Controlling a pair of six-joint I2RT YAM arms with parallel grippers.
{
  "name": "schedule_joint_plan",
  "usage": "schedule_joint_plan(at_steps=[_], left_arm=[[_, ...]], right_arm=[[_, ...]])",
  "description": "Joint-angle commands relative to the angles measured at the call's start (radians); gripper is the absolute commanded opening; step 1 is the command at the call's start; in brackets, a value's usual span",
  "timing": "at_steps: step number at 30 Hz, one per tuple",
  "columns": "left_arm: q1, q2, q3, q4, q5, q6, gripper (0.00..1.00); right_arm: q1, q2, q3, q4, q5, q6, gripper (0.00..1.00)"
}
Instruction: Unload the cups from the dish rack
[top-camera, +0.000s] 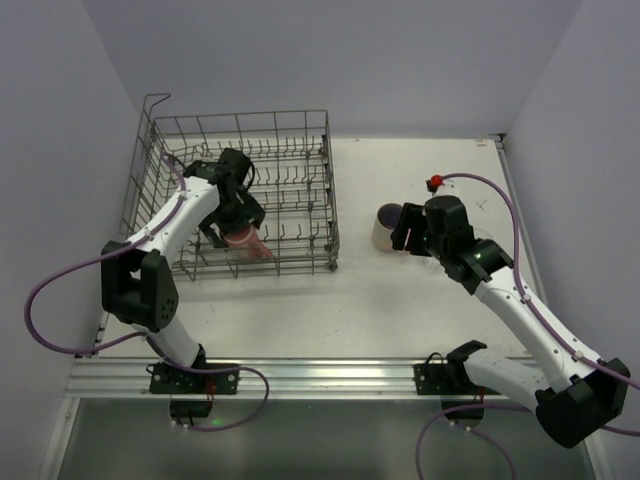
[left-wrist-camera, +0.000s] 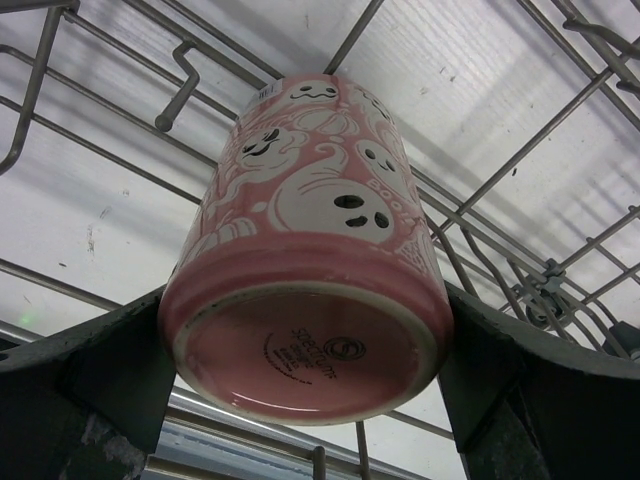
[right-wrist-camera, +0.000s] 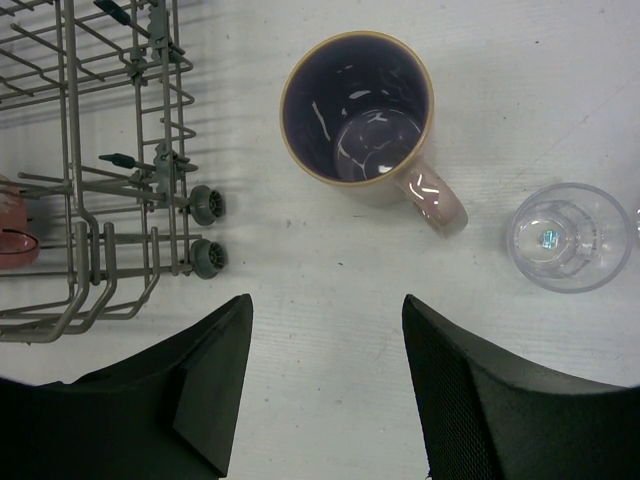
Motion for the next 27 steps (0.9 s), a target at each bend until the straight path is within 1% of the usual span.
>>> schedule_joint_plan(at_steps=[1,7,10,12,15,16,18,19,22,24,27], left_arm=[[-0.002,0.006,-0.015,0.017,-0.041,-0.030,1.00],[-0.002,0.013,-0.043,0.045,-0.051,-0.028,0.99],[-0.002,0.022,-0.051,0.058,-0.045,-0.021,0.96],[-0.002,0.027,-0.054,0.068,-0.043,-0.018,0.92],[-0.002,0.027,-0.057,0.085,-0.038,-0.002,0.78],[-0.002,0.023,-0.058,0.089,-0.037,0.001,0.63],[-0.001,0.019,-0.062,0.097,-0.028,0.002,0.45],[-0.001,0.021,-0.063,0.095,-0.022,0.004,0.30],[0.004,0.021,-0.069,0.106,0.014,0.015,0.00],[0.004,0.022,-0.066,0.108,0.038,0.022,0.00],[0.004,0.010,-0.034,0.089,0.029,0.036,0.00]], right_arm=[[0.002,-0.016,-0.013,0.037,-0.008,0.006,0.64],[0.003,-0.015,-0.018,0.039,-0.008,0.007,0.64],[0.003,-0.019,-0.018,0.036,-0.006,0.004,0.64],[0.002,-0.022,-0.021,0.036,-0.003,0.002,0.64],[0.002,-0.028,-0.027,0.040,-0.002,0.002,0.64],[0.002,-0.029,-0.027,0.042,-0.002,0.004,0.64],[0.002,-0.029,-0.029,0.043,-0.002,0.006,0.64],[0.003,-0.029,-0.029,0.045,-0.002,0.006,0.64],[0.002,-0.031,-0.026,0.043,-0.003,0.007,0.64],[0.002,-0.038,-0.018,0.033,-0.005,0.006,0.64],[0.002,-0.049,-0.001,0.023,-0.008,0.006,0.64]])
